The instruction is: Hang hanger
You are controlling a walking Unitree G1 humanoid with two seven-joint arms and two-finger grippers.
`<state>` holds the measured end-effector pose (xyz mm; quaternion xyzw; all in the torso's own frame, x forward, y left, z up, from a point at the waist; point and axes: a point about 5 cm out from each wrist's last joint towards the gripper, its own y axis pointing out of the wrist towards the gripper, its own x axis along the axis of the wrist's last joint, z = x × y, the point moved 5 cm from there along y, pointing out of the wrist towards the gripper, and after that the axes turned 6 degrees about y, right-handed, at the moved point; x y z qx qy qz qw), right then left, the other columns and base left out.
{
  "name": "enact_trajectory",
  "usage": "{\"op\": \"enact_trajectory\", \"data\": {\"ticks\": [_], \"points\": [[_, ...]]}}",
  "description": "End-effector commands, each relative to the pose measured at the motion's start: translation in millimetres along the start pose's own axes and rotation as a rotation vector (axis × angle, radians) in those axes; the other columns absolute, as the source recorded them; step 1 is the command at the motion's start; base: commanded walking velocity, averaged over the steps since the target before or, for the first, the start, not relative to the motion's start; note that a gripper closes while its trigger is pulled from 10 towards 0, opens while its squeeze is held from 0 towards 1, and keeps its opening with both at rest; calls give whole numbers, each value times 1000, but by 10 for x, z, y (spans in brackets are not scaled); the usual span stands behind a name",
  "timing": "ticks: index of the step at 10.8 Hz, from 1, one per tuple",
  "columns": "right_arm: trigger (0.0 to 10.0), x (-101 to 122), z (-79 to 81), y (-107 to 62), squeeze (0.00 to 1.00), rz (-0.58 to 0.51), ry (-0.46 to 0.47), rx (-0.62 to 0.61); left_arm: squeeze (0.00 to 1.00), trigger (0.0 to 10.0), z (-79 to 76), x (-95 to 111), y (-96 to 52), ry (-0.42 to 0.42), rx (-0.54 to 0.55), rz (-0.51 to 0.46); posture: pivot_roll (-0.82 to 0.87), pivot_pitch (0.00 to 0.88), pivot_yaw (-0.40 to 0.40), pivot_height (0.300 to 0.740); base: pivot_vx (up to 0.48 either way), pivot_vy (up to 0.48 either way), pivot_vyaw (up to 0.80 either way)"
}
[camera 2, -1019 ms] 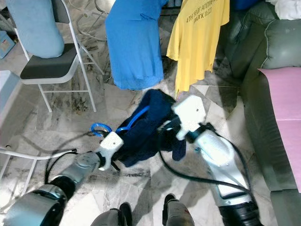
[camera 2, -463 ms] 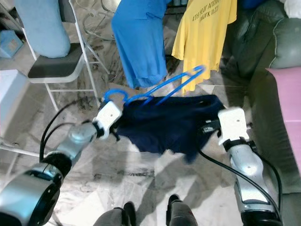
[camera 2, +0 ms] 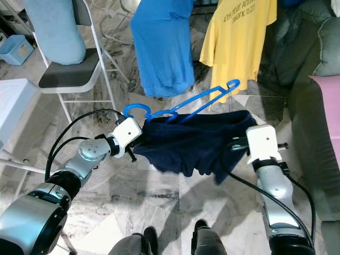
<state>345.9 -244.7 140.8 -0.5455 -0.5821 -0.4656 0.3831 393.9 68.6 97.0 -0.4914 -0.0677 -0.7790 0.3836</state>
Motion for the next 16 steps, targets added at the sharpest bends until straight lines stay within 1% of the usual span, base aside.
{"op": "enact_trajectory", "data": {"ticks": [1, 2, 3, 4, 5, 6, 8, 9, 10, 11, 13, 14, 15, 16], "points": [[0, -44, -142, 4, 0, 20, 36, -62, 0, 10000, -3, -69, -97, 16, -30, -7, -185, 239, 192, 740, 0, 0, 0], [0, -53, -187, 18, 0, 28, 35, -76, 0, 10000, -98, -62, -112, 44, -90, -29, -189, 239, 182, 740, 0, 0, 0], [0, -27, -281, 43, 0, 21, 36, -109, 0, 10000, -252, -133, -153, 95, -184, -15, -190, 240, 179, 740, 0, 0, 0], [0, 98, -415, 65, 0, -33, 13, -160, 0, 10000, -372, -263, -212, 137, -256, 32, -194, 242, 175, 740, 0, 0, 0], [0, 237, -527, 77, 0, -85, 8, -203, 0, 10000, -439, -367, -261, 150, -296, 73, -194, 242, 175, 740, 0, 0, 0], [0, 588, -696, 84, 0, -208, -10, -252, 0, 10000, -524, -542, -340, 160, -335, 147, -203, 245, 173, 740, 0, 0, 0], [0, 588, -696, 84, 0, -208, -10, -252, 0, 10000, -524, -542, -340, 160, -335, 147, -203, 245, 173, 740, 0, 0, 0], [0, 672, -714, 80, 0, -235, -15, -254, 0, 10000, -538, -572, -348, 155, -337, 162, -206, 245, 173, 740, 0, 0, 0], [0, 1008, -665, 14, 0, -359, -46, -194, 0, 10000, -584, -765, -414, 136, -353, 274, -222, 252, 179, 740, 0, 0, 0], [0, 1194, -634, -38, 0, -427, -67, -162, 0, 10000, -624, -894, -480, 128, -379, 350, -225, 255, 183, 740, 0, 0, 0], [0, 1410, -608, -54, 0, -493, -100, -139, 0, 10000, -676, -1015, -549, 127, -404, 418, -232, 259, 186, 740, 0, 0, 0], [0, 1524, -560, -55, 0, -524, -97, -117, 0, 10000, -678, -1031, -549, 128, -398, 430, -232, 259, 186, 740, 0, 0, 0], [0, 1632, -440, -54, 0, -551, -79, -70, 0, 10000, -666, -1028, -524, 117, -376, 438, -236, 261, 187, 740, 0, 0, 0], [0, 1720, -212, -59, 0, -564, -53, 30, 0, 10000, -644, -1016, -487, 108, -348, 447, -236, 261, 187, 740, 0, 0, 0]]}}
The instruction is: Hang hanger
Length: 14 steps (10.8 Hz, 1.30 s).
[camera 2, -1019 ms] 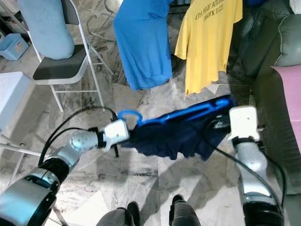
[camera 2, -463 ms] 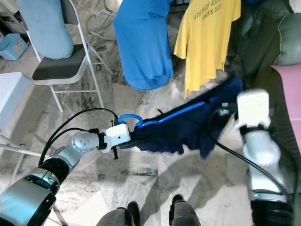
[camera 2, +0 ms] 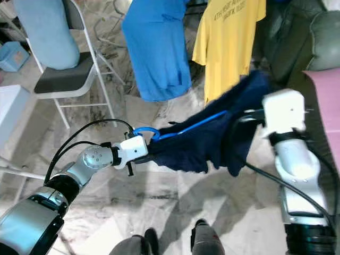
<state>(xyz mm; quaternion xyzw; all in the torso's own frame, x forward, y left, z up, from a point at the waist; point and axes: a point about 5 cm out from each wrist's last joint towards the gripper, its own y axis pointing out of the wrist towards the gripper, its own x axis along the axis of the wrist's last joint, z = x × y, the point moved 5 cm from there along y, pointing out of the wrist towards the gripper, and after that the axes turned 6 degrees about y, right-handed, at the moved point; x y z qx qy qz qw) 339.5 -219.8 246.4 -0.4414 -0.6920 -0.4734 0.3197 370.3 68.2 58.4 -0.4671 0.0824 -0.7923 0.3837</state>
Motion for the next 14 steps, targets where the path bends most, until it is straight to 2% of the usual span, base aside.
{"op": "enact_trajectory", "data": {"ticks": [1, 3, 4, 5, 6, 7, 8, 9, 10, 11, 12, 14], "points": [[0, 689, 81, 80, 0, -256, -11, 39, 0, 10000, -460, -730, -229, -91, -145, 303, -243, 260, 189, 740, 0, 0, 0], [0, 611, 482, 68, 0, -230, -56, 181, 0, 10000, -453, -668, -157, -141, -120, 291, -243, 259, 189, 740, 0, 0, 0], [0, 614, 525, 67, 0, -226, -59, 187, 0, 10000, -452, -662, -147, -148, -115, 292, -244, 259, 187, 740, 0, 0, 0], [314, 602, 557, 56, 0, -210, 1, 190, 0, 10000, -410, -649, -133, -176, -71, 283, -246, 259, 188, 740, 0, 0, 0], [3922, 475, 626, 22, 0, -164, 26, 211, 0, 10000, -309, -611, -114, -221, 7, 261, -242, 257, 184, 740, 0, 0, 0], [9765, 356, 694, -2, 0, -124, 61, 227, 0, 10000, -190, -588, -114, -271, 101, 239, -241, 256, 182, 740, 0, 0, 0], [10000, 245, 746, -16, 0, -89, 76, 237, 0, 10000, -63, -566, -127, -352, 212, 204, -230, 249, 168, 740, 0, 0, 0], [10000, 119, 803, -18, 0, -51, 78, 257, 0, 10000, 93, -519, -150, -493, 362, 128, -212, 236, 141, 740, 0, 0, 0], [10000, 50, 826, -9, 0, -31, 77, 270, 0, 10000, 144, -517, -162, -588, 437, 95, -201, 230, 123, 740, 0, 0, 0], [10000, 22, 886, 28, 0, -28, 61, 300, 0, 10000, 211, -509, -191, -753, 538, 18, -187, 218, 93, 740, 0, 0, 0], [10000, 31, 916, 60, 0, -32, 67, 314, 0, 10000, 213, -486, -189, -780, 566, -14, -176, 209, 68, 740, 0, 0, 0], [10000, 94, 968, 239, 0, -68, 46, 323, 0, 10000, 174, -435, -165, -832, 611, -74, -137, 179, -11, 740, 0, 0, 0]]}}
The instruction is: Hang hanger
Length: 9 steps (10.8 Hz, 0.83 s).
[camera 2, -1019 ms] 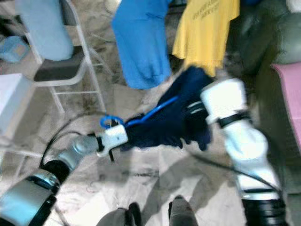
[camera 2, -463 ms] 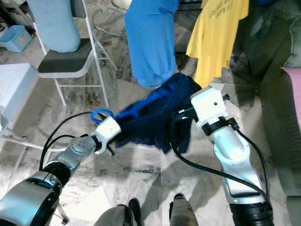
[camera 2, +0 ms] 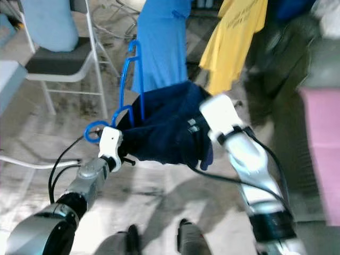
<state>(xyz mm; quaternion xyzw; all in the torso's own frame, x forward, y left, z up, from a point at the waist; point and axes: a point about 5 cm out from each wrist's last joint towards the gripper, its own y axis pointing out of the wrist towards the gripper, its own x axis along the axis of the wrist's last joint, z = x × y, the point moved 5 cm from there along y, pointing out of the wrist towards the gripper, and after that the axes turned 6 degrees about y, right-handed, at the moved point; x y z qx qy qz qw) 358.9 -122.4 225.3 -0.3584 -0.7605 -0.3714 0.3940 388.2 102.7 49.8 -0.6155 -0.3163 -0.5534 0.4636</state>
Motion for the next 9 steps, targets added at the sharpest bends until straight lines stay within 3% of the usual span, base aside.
{"op": "enact_trajectory", "data": {"ticks": [1, 3, 5, 6, 8, 9], "points": [[10000, 34, -1, 30, 0, -19, -18, 11, 0, 10000, 95, -46, -48, -39, 51, -6, -130, 173, -27, 740, 0, 0, 0], [10000, -139, -35, 132, 0, 48, 16, -21, 0, 10000, 116, -45, -71, -73, 68, -31, -107, 159, -43, 740, 0, 0, 0], [10000, -298, -26, 124, 0, 74, 143, -87, 0, 10000, 145, -1, -78, -64, 100, -64, -85, 129, -37, 740, 0, 0, 0], [10000, -425, 32, 93, 0, 95, 223, -106, 0, 10000, 152, -8, -83, -52, 120, -63, -69, 103, -34, 740, 0, 0, 0], [10000, -637, 226, 39, 0, 144, 250, -79, 0, 10000, 39, -171, -123, -53, 103, -28, -55, 60, -32, 740, 0, 0, 0], [10000, -658, 240, 55, 0, 147, 247, -76, 0, 10000, 4, -172, -117, -61, 98, -31, -51, 46, -27, 740, 0, 0, 0]]}}
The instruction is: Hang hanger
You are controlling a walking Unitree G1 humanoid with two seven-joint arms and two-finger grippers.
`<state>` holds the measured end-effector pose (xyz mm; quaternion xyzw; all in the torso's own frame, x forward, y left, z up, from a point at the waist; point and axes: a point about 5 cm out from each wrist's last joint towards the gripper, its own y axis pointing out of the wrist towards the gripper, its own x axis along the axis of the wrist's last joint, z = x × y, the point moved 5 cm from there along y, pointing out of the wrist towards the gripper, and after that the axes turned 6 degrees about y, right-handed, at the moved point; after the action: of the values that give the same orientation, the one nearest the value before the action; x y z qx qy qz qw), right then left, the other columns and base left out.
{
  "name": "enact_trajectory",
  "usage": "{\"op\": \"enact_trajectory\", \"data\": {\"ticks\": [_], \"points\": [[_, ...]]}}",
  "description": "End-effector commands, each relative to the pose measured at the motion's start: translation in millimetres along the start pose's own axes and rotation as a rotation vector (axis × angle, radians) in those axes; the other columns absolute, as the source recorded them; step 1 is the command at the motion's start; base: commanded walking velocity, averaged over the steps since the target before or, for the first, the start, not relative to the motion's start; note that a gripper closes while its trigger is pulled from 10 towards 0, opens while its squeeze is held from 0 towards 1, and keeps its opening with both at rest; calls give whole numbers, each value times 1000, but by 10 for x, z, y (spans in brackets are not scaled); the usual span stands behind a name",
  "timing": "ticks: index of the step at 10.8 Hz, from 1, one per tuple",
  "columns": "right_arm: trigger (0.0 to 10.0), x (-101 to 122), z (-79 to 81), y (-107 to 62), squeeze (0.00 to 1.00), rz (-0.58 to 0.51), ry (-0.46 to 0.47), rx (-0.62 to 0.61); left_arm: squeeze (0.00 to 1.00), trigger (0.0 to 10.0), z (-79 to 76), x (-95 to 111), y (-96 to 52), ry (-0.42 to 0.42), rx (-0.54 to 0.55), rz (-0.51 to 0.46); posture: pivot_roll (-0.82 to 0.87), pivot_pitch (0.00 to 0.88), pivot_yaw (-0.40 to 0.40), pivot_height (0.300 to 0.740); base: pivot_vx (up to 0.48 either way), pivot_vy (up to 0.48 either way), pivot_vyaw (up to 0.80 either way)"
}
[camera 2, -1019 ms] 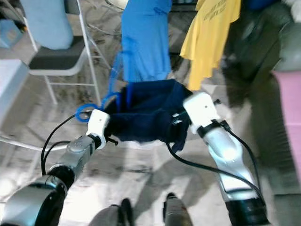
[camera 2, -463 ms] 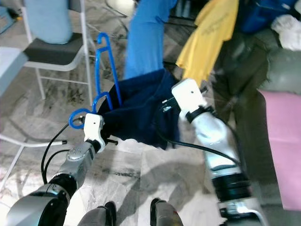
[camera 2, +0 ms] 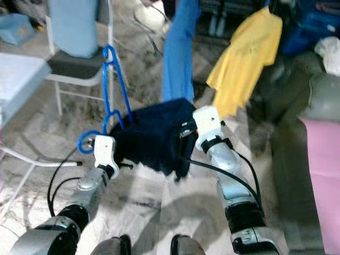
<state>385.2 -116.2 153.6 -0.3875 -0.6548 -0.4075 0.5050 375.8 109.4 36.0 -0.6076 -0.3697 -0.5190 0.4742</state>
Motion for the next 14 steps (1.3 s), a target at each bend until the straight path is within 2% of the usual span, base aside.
{"op": "enact_trajectory", "data": {"ticks": [1, 2, 3, 4, 5, 6, 7, 8, 11, 14], "points": [[10000, 41, -59, 28, 0, -14, -12, -22, 0, 10000, -31, 52, 11, 15, -14, -27, -51, 44, -26, 740, 0, 0, 0], [10000, 13, -203, 50, 0, -2, -23, -79, 0, 10000, -155, 208, 36, 11, -131, -96, -52, 47, -18, 740, 0, 0, 0], [10000, -13, -271, 44, 0, 8, -22, -106, 0, 10000, -219, 260, 26, 34, -198, -124, -52, 47, -18, 740, 0, 0, 0], [10000, -12, -390, 34, 0, 13, -30, -140, 0, 10000, -402, 267, -22, 122, -372, -130, -64, 58, -6, 740, 0, 0, 0], [10000, 33, -488, 37, 0, 0, -49, -163, 0, 10000, -503, 188, -85, 197, -493, -99, -72, 64, 1, 740, 0, 0, 0], [10000, 188, -630, 37, 0, -58, -78, -208, 0, 10000, -533, -4, -181, 245, -600, -11, -89, 73, 16, 740, 0, 0, 0], [10000, 357, -761, 25, 0, -117, -94, -250, 0, 10000, -500, -127, -244, 256, -641, 50, -100, 78, 26, 740, 0, 0, 0], [10000, 551, -859, 2, 0, -187, -107, -275, 0, 10000, -470, -220, -289, 306, -662, 94, -106, 82, 30, 740, 0, 0, 0], [10000, 940, -902, 12, 0, -299, -171, -231, 0, 10000, -436, -419, -387, 380, -721, 202, -123, 92, 32, 740, 0, 0, 0], [10000, 1295, -727, 19, 0, -392, -239, -121, 0, 10000, -380, -702, -552, 516, -824, 377, -144, 107, 43, 740, 0, 0, 0]]}}
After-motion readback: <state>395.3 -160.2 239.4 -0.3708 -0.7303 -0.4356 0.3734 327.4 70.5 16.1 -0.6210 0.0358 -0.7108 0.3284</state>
